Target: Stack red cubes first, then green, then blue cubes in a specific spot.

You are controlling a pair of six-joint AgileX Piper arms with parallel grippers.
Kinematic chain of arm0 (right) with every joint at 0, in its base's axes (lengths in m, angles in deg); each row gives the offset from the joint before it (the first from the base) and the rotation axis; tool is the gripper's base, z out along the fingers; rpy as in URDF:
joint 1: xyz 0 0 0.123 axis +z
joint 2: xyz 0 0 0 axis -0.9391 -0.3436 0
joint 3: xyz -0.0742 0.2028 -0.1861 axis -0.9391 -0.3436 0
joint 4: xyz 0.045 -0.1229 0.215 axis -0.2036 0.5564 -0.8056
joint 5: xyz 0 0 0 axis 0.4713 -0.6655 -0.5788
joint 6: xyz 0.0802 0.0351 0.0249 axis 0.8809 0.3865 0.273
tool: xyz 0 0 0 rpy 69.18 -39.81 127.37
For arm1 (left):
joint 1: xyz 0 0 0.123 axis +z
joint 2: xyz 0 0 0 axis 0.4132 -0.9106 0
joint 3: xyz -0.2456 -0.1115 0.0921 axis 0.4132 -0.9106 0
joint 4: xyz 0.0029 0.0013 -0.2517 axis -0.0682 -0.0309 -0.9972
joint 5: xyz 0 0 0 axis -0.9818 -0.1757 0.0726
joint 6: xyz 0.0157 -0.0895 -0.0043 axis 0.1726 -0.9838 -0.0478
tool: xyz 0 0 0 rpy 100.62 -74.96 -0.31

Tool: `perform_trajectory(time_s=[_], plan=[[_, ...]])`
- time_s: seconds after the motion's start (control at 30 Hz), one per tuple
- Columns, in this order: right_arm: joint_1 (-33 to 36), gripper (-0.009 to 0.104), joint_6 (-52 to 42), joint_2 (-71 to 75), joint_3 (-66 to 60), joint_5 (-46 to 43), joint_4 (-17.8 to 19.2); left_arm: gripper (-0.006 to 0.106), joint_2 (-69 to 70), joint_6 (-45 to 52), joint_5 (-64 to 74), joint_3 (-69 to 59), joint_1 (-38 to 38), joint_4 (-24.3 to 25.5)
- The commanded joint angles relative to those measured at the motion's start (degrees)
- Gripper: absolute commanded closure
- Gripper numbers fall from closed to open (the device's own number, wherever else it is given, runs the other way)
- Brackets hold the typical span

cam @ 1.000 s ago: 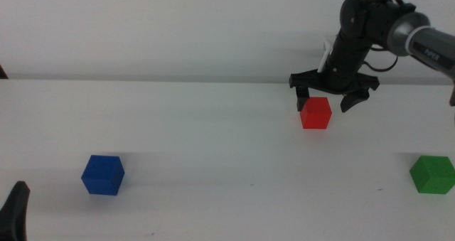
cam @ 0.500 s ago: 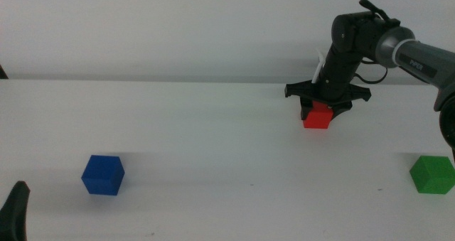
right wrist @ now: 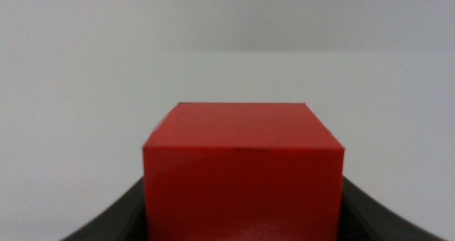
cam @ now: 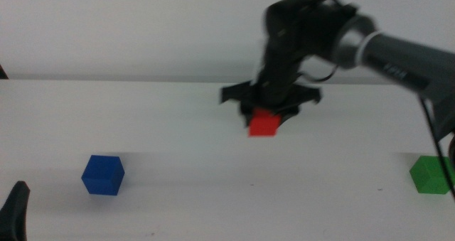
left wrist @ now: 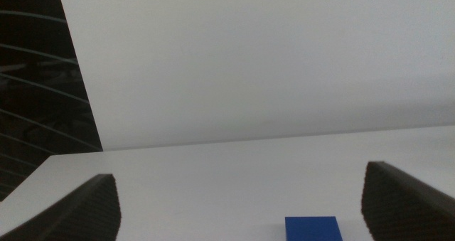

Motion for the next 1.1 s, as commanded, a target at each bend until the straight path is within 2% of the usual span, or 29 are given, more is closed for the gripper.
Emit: perform_trajectory(time_s=[0.0, 0.03, 0.13, 0.23, 0.33, 0.43, 0.67, 1.07], plan=[[3.10, 0.080, 2.83, 0.58, -1.11, 3.67, 0.92, 0.010, 2.39, -0.14, -0.91, -2.38, 0.12, 0.00], [4.09, 0.080, 3.85, 0.69, -1.83, 3.27, 0.36, 0.010, 2.39, -0.14, -0.91, -2.38, 0.12, 0.00], [6.86, 0.080, 7.90, 0.95, -4.35, 2.99, 1.91, 0.010, 2.39, -0.14, -0.91, -2.38, 0.12, 0.00], [7.67, 0.080, 9.34, 1.21, -7.07, 1.10, 0.66, 0.010, 2.39, -0.14, -0.91, -2.38, 0.12, 0.00], [8.33, 0.080, 12.87, 1.31, -9.16, -0.08, 2.30, 0.010, 2.39, 0.00, -0.91, -2.38, 0.12, 0.00], [8.32, 0.080, 14.80, 1.31, -10.44, -0.99, 2.42, 0.010, 2.39, 0.00, -0.91, -2.38, 0.12, 0.00], [7.96, 0.080, 15.03, 1.20, -12.96, -5.10, 4.30, 0.010, 2.39, -0.14, -0.91, -2.38, 0.12, 0.00], [7.03, 0.080, 13.16, 0.16, -13.25, -6.54, 3.61, 0.010, 2.39, -0.14, -0.91, -2.38, 0.12, 0.00]])
